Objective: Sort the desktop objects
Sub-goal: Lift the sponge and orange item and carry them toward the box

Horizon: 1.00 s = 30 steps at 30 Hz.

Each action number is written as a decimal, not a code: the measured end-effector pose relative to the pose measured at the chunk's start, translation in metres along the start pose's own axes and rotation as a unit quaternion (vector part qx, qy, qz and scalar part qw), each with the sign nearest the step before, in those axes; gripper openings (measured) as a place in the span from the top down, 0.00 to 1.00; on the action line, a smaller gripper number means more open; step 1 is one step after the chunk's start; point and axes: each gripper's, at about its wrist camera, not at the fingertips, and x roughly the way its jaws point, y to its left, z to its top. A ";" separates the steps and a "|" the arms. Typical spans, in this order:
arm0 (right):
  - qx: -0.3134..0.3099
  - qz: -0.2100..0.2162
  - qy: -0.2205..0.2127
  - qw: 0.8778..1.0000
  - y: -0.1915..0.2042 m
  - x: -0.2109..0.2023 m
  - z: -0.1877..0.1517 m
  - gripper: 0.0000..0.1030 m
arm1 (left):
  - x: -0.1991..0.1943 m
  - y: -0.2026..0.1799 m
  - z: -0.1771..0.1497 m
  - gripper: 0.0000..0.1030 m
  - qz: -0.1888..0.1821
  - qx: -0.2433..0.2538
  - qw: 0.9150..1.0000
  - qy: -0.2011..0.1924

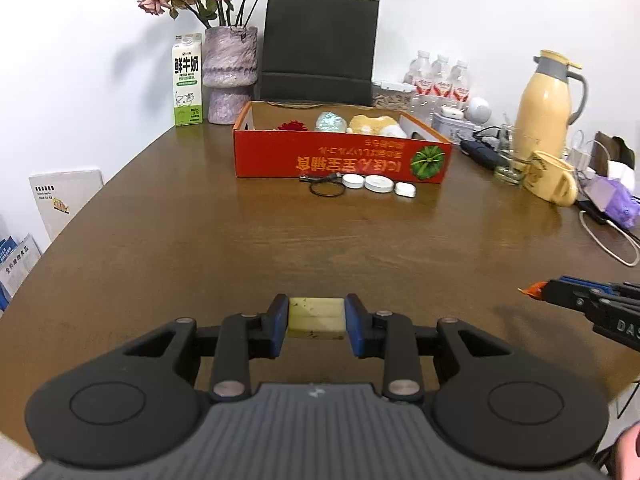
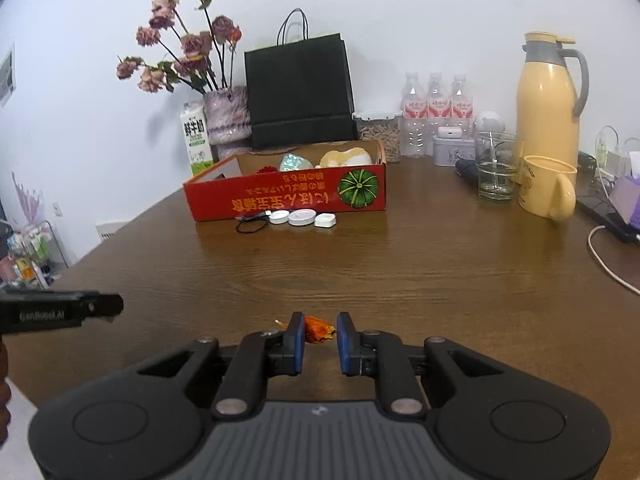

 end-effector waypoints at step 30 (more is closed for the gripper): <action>-0.047 0.046 -0.084 0.994 0.045 -0.090 0.008 0.85 | -0.093 -0.018 -0.010 0.70 -0.013 -0.007 0.997 -0.082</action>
